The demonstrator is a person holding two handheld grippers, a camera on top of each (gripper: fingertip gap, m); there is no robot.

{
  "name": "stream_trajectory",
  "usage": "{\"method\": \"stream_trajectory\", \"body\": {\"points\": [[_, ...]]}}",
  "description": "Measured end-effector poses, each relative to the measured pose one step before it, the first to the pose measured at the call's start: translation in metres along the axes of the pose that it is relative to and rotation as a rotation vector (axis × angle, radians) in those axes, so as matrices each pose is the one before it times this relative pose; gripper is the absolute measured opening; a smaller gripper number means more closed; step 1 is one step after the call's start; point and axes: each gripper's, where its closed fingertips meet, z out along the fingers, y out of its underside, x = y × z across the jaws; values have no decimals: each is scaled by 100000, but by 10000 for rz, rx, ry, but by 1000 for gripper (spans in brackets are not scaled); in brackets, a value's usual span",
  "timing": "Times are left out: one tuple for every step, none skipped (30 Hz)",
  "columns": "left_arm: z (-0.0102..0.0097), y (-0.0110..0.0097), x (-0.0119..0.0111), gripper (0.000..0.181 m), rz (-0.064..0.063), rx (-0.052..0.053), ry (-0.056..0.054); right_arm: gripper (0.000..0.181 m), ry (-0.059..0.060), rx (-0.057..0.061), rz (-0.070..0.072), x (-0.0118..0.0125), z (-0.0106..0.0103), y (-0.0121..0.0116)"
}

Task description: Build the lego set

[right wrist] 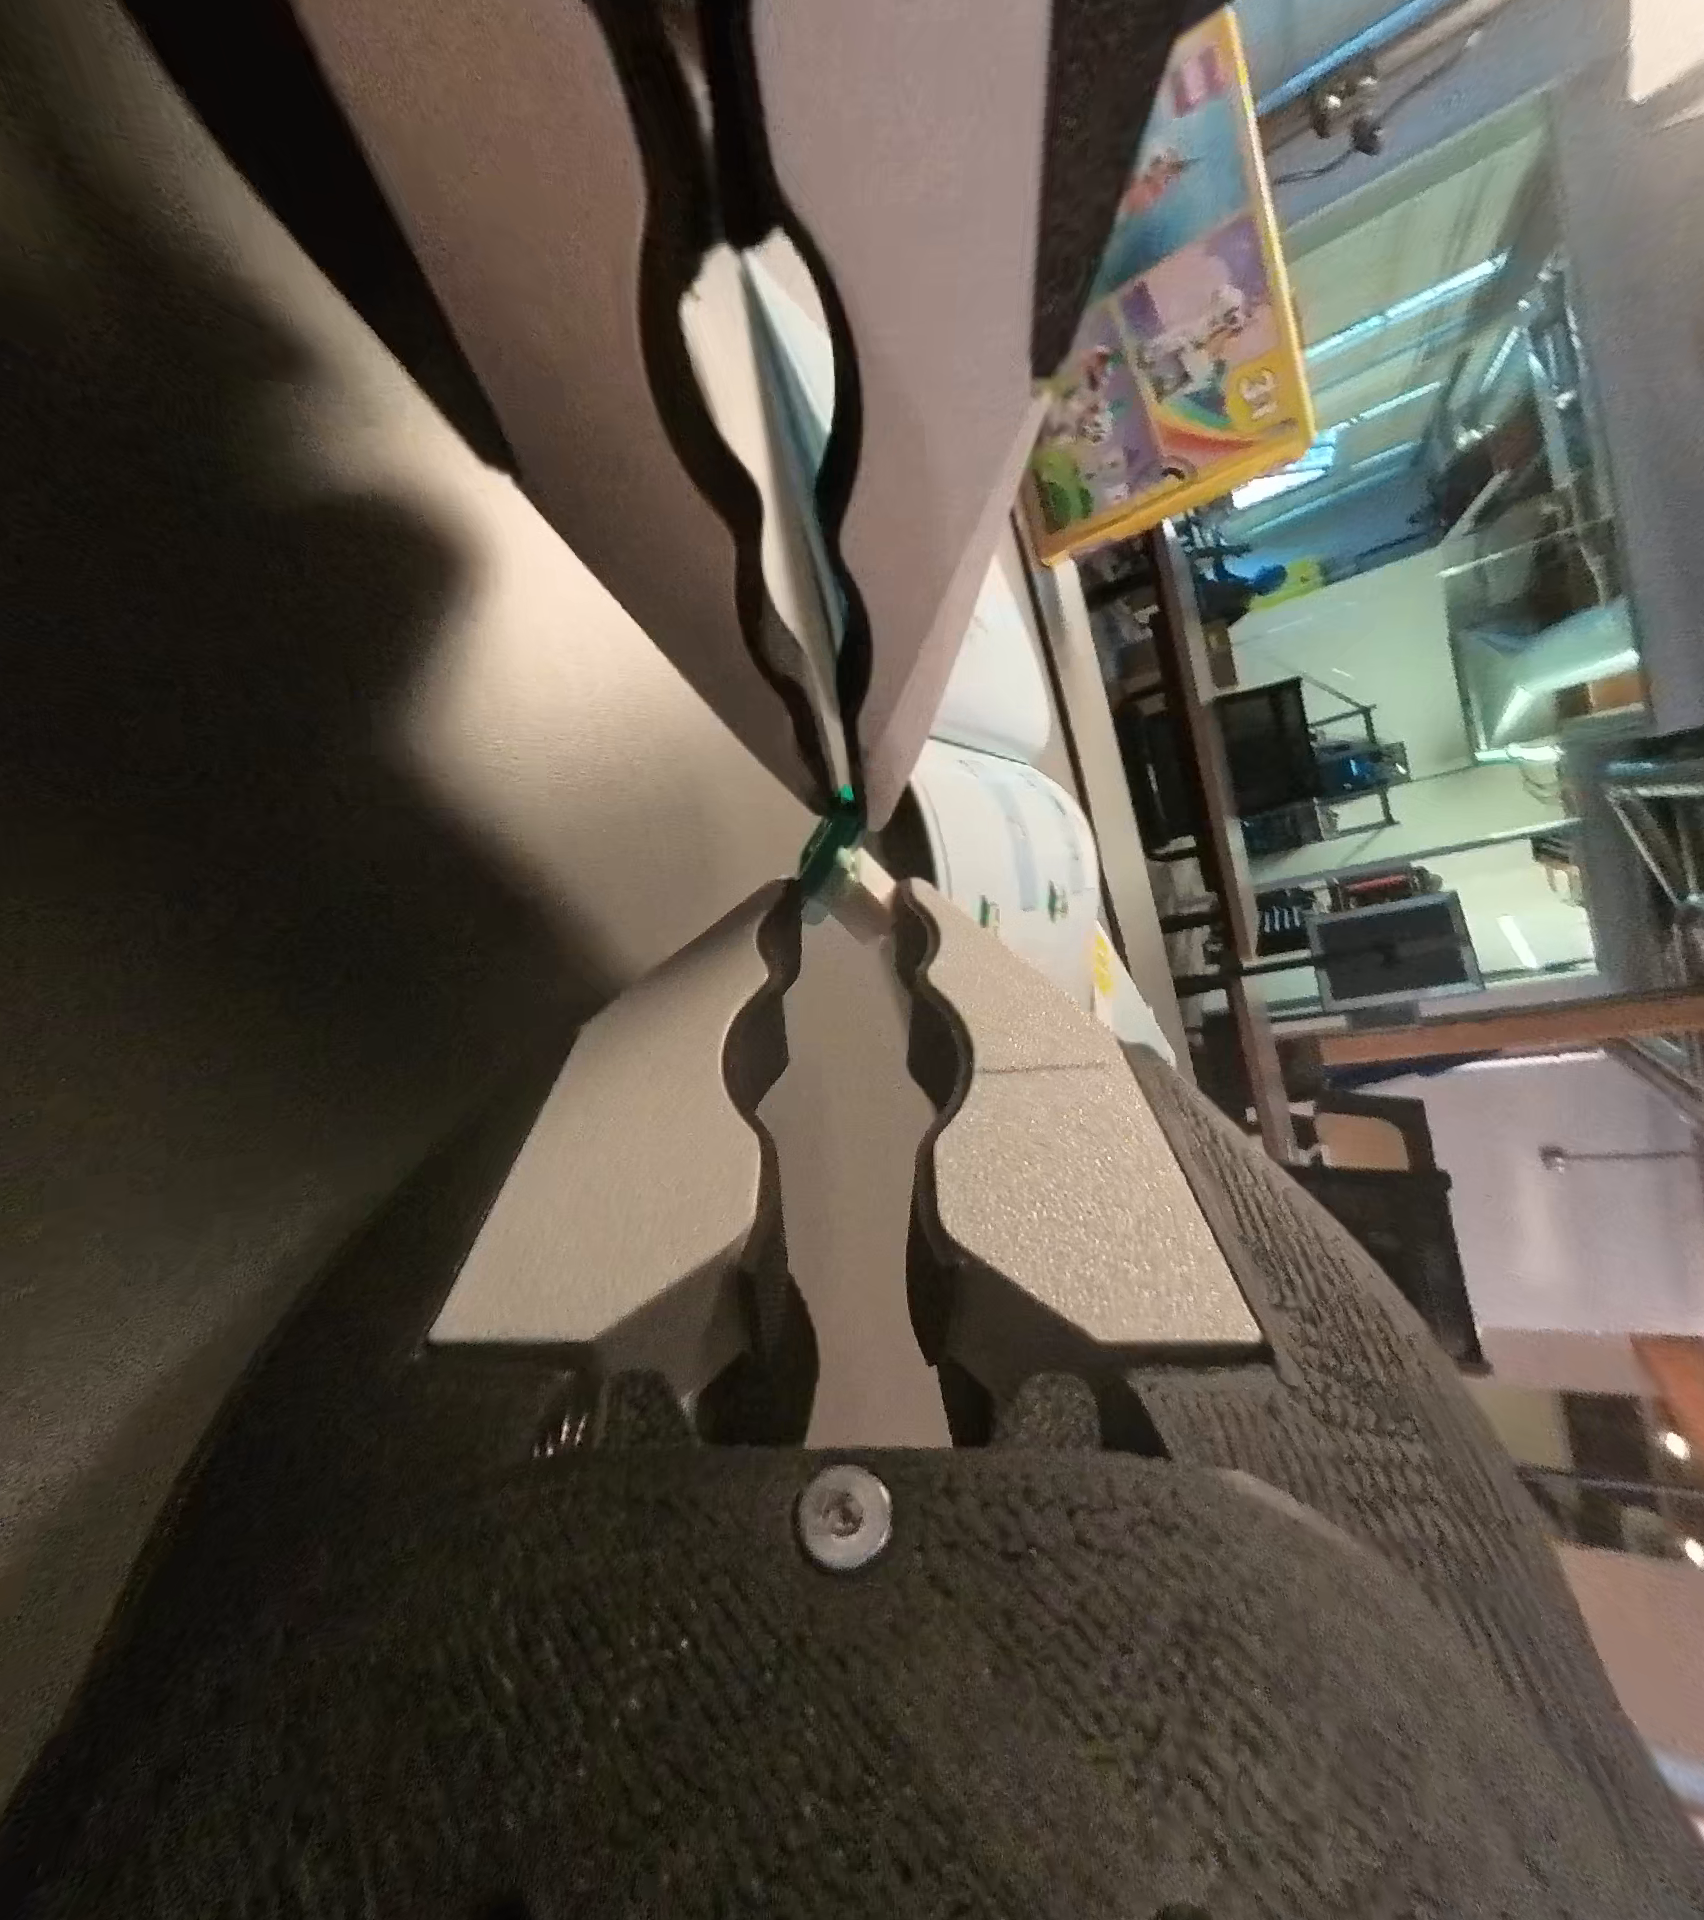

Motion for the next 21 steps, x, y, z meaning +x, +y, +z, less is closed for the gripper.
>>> {"method": "stream_trajectory", "body": {"points": [[-114, -12, 241, 2, 273, 154, 65, 16, -107, 77, -257, -273, 39, -117], [-125, -19, 224, 3, 258, 144, 93, 16, -88, 83, -257, -229, 17, -123], [-131, -62, 183, 3, 83, 143, 91, 16, -74, 83, -213, -170, -9, -130], [-72, -57, 97, 3, -56, 121, 77, 16, -48, 52, -162, -115, -34, -95], [-79, -89, 167, 3, -46, 137, 142, 16, -57, 55, -152, -122, -37, -93], [-89, -90, 128, 3, -20, 138, 100, 16, -45, 72, -173, -117, -55, -95], [-76, -85, 147, 4, 11, 130, 102, 16, -24, 60, -189, -89, -56, -94], [-98, -91, 100, 4, 18, 118, 73, 16, -13, 64, -223, -76, -56, -113], [-92, -85, 89, 4, 20, 92, 77, 16, 6, 66, -218, -54, -63, -115], [-68, -78, 64, 3, 51, 48, 54, 16, 6, 53, -196, -40, -52, -104], [-73, -50, 79, 3, 96, -15, 77, 16, 4, 50, -190, -47, -54, -103], [-52, -15, 116, 3, 67, -87, 130, 16, 12, 24, -140, -18, -34, -55], [32, -3, -22, 2, -94, -136, 41, 16, 12, -2, -67, -2, -28, -2], [88, 20, -42, 2, -44, -195, -7, 16, -1, -21, 14, 11, -7, 65], [123, 13, -124, 2, 75, -199, -104, 16, -4, -45, 71, 30, -5, 109], [91, -27, -161, 1, 39, -141, -137, 16, 12, -40, 50, 46, 0, 98], [53, -41, -128, 1, -8, -83, -94, 17, 23, -12, -3, 36, -12, 30], [36, -25, -60, 1, -61, -52, -18, 18, 18, -2, -30, 23, -8, 6], [13, 4, -26, 1, -51, -25, 11, 18, 11, -4, -24, 8, 2, -11], [23, 3, -41, 1, -42, -29, -8, 18, 6, -2, 5, 5, 6, -2], [37, -6, -62, 1, -36, -47, -30, 18, 2, -12, 52, 4, 8, 14]]}}
